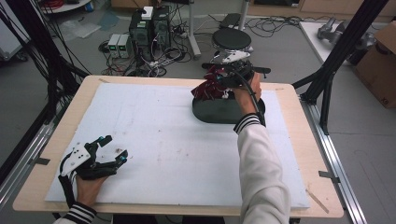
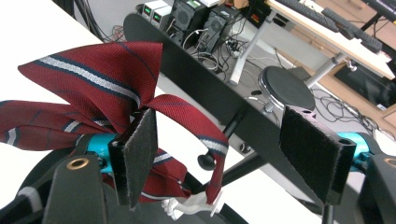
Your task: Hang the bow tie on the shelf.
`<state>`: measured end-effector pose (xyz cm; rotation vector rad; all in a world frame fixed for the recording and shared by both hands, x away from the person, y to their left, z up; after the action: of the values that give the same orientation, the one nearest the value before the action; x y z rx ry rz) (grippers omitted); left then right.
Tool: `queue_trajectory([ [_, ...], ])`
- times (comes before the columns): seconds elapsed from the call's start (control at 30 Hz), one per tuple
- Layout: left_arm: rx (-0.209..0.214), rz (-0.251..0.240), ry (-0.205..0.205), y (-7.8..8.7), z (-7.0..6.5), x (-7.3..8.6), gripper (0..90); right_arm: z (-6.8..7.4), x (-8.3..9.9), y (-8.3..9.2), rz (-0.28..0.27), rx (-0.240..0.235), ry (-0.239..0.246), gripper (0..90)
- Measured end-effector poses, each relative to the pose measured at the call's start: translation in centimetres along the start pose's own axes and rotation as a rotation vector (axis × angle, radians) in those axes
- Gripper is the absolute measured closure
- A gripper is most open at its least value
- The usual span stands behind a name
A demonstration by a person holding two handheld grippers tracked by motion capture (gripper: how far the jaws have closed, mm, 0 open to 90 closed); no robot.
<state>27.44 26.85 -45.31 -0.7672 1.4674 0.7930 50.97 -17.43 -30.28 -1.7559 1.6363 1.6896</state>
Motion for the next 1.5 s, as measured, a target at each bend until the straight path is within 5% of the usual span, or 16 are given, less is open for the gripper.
queue_trajectory([
  [0.97, 0.003, 0.001, -0.002, 0.0, 0.0, 0.0, 14.2, 1.2, 0.8, -0.9, 0.047, -0.007, -0.010, 22.8],
  [1.27, 0.004, 0.002, -0.002, 0.0, 0.0, 0.0, 14.2, 1.1, 1.2, -1.0, 0.085, -0.031, -0.046, 20.9],
  [1.5, 0.003, 0.002, -0.002, 0.0, 0.0, 0.0, 14.2, 1.0, 2.4, -0.8, 0.060, -0.042, -0.074, 20.8],
])
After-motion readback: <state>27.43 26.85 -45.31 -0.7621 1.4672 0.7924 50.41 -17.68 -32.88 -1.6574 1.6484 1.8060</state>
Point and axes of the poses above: each handheld gripper's, and its own axes: y roughly backward along the jaws, x roughly out of its underside, z roughly to its left, the point moved 1 cm from there along -y, roughly forward along the jaws, and after that the axes turned 6 degrees about -x, right-handed, at the moved point
